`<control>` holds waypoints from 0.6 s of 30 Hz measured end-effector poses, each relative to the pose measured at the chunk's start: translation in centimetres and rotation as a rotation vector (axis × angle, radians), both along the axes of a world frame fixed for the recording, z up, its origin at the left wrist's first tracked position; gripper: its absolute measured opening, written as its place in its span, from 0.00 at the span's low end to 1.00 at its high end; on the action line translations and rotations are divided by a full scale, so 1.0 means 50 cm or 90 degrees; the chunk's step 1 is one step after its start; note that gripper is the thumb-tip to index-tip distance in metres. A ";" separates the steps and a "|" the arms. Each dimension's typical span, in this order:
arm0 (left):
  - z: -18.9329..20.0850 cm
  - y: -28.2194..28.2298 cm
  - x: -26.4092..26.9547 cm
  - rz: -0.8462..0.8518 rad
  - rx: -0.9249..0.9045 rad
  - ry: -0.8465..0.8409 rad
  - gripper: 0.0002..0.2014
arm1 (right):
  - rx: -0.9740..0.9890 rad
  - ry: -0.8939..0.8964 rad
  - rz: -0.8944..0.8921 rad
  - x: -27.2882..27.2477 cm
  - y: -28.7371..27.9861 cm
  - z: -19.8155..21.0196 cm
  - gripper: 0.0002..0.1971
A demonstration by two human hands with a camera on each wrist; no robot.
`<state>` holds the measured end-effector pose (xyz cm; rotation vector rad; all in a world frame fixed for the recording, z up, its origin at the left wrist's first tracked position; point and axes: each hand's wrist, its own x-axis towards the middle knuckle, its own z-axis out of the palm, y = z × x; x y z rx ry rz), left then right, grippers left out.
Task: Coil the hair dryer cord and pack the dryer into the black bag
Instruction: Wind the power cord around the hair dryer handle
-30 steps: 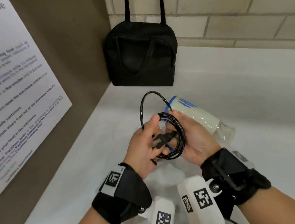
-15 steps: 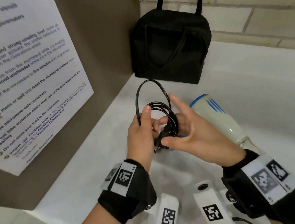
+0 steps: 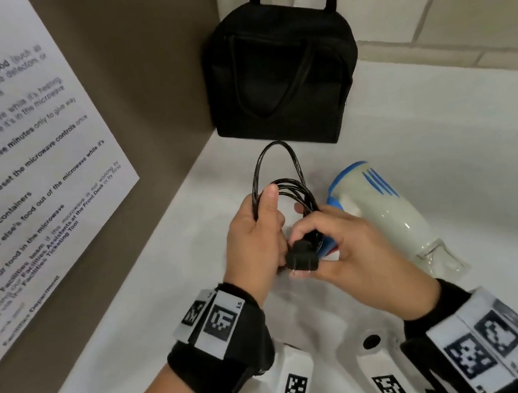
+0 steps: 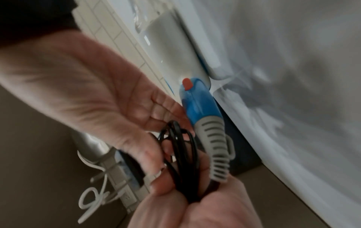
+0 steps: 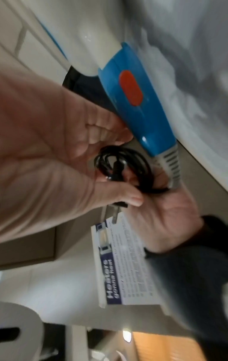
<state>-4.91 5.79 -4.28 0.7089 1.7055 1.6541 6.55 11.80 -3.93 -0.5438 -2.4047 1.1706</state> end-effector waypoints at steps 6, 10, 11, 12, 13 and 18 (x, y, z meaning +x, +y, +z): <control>-0.008 -0.002 -0.024 0.027 -0.004 0.070 0.17 | 0.070 0.006 -0.105 0.000 -0.029 0.006 0.09; -0.012 0.000 -0.041 0.016 0.008 0.056 0.17 | 0.075 0.093 -0.039 -0.002 -0.083 0.067 0.04; -0.012 -0.001 -0.041 0.004 0.012 0.030 0.17 | 0.048 0.114 -0.025 0.003 -0.096 0.084 0.04; -0.012 -0.002 -0.040 -0.011 0.014 0.004 0.16 | 0.020 0.130 -0.017 0.011 -0.107 0.100 0.04; -0.007 -0.003 -0.037 -0.026 0.021 -0.011 0.15 | -0.002 0.140 -0.011 0.018 -0.117 0.112 0.04; 0.008 0.004 -0.004 -0.078 0.046 0.000 0.16 | -0.125 0.110 0.053 0.013 -0.148 0.122 0.07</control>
